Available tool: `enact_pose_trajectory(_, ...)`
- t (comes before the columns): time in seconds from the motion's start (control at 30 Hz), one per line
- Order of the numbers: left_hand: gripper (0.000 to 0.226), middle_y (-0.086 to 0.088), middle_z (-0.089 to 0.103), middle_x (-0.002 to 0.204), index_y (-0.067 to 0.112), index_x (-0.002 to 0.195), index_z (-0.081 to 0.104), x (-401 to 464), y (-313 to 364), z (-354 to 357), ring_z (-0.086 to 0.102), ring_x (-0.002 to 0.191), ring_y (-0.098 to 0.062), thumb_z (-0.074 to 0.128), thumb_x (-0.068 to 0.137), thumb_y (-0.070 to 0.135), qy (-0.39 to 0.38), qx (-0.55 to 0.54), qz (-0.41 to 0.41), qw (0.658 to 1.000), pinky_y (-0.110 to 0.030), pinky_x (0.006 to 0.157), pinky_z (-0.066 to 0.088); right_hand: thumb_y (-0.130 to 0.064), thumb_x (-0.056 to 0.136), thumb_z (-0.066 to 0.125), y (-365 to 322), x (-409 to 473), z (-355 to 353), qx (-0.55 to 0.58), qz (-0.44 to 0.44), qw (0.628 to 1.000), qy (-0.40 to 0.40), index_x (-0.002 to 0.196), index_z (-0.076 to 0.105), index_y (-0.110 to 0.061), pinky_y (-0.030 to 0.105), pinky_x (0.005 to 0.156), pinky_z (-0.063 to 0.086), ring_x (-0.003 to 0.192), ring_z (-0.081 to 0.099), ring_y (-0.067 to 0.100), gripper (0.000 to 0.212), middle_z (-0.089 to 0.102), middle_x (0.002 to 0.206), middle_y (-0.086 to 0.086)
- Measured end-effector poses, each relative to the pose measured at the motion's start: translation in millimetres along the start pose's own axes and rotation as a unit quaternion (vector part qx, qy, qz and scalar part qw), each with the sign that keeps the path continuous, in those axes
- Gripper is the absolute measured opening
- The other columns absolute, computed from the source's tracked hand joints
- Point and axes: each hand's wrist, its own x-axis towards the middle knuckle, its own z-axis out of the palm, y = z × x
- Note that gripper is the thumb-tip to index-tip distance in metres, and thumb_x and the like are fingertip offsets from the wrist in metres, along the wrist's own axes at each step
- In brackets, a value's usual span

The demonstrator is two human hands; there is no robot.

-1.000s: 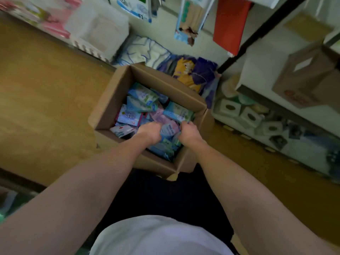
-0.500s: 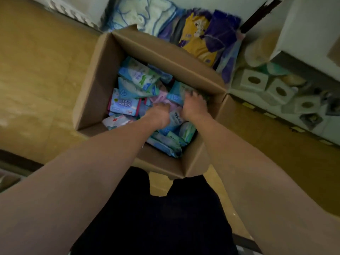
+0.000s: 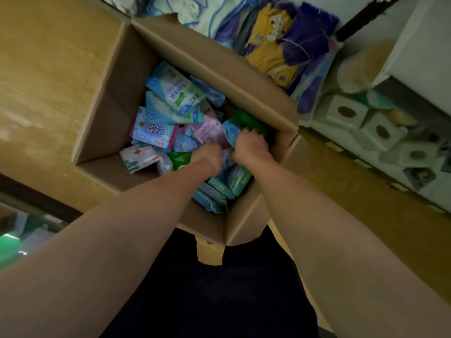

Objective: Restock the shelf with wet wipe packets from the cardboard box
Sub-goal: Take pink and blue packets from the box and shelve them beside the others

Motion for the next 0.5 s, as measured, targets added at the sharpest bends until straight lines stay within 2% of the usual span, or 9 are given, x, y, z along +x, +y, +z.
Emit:
enact_pose_trajectory(0.1,0.043,-0.017,0.052,0.127,0.007,0.124,0.053,-21.9,-4.8,-4.3,0.053,0.116,-0.036,0.059,0.088,0.028,0.031,-0.036,-0.003,0.999,-0.044,0.092,0.049,-0.036,0.085,0.070,1.5,-20.7,-18.9,0.073,-0.001,0.997,-0.013,0.141,0.036,-0.005,0.042,0.102,0.044,0.130,0.042,0.037,0.072,0.043,0.142,0.019)
enact_pose_trajectory(0.2,0.054,-0.020,0.058,0.120,0.011,0.139,0.041,-53.8,-6.7,-20.7,0.058,0.111,-0.039,0.060,0.088,0.014,0.054,-0.115,-0.032,0.991,-0.042,0.080,0.050,-0.032,0.088,0.065,1.7,-45.2,-38.4,0.125,0.000,0.992,-0.021,0.143,0.031,-0.002,0.038,0.095,0.047,0.125,0.051,0.036,0.071,0.050,0.138,0.018)
enact_pose_trajectory(0.27,0.062,-0.022,0.059,0.120,0.013,0.148,0.031,-75.4,-9.1,-30.9,0.059,0.108,-0.039,0.057,0.092,0.013,0.070,-0.142,-0.029,0.987,-0.040,0.073,0.047,-0.029,0.090,0.064,1.0,-62.9,-48.6,0.157,-0.001,0.987,-0.029,0.144,0.026,-0.001,0.035,0.088,0.047,0.121,0.055,0.035,0.071,0.053,0.135,0.017)
enact_pose_trajectory(0.37,0.065,-0.020,0.058,0.122,0.013,0.152,0.024,-101.4,-13.7,-44.8,0.059,0.106,-0.038,0.056,0.095,0.015,0.096,-0.165,-0.019,0.981,-0.040,0.074,0.049,-0.038,0.091,0.064,-2.5,-91.2,-62.1,0.171,0.003,0.985,-0.021,0.145,0.022,-0.001,0.035,0.084,0.047,0.119,0.057,0.033,0.077,0.054,0.133,0.015)
enact_pose_trajectory(0.5,0.048,-0.019,0.059,0.122,0.011,0.140,0.041,-131.7,-13.0,-70.8,0.058,0.108,-0.036,0.056,0.094,0.012,0.128,-0.154,0.026,0.979,-0.037,0.072,0.044,-0.047,0.085,0.067,-8.2,-130.1,-78.8,0.196,0.018,0.980,0.014,0.147,0.023,-0.002,0.042,0.095,0.049,0.122,0.052,0.033,0.088,0.049,0.135,0.015)
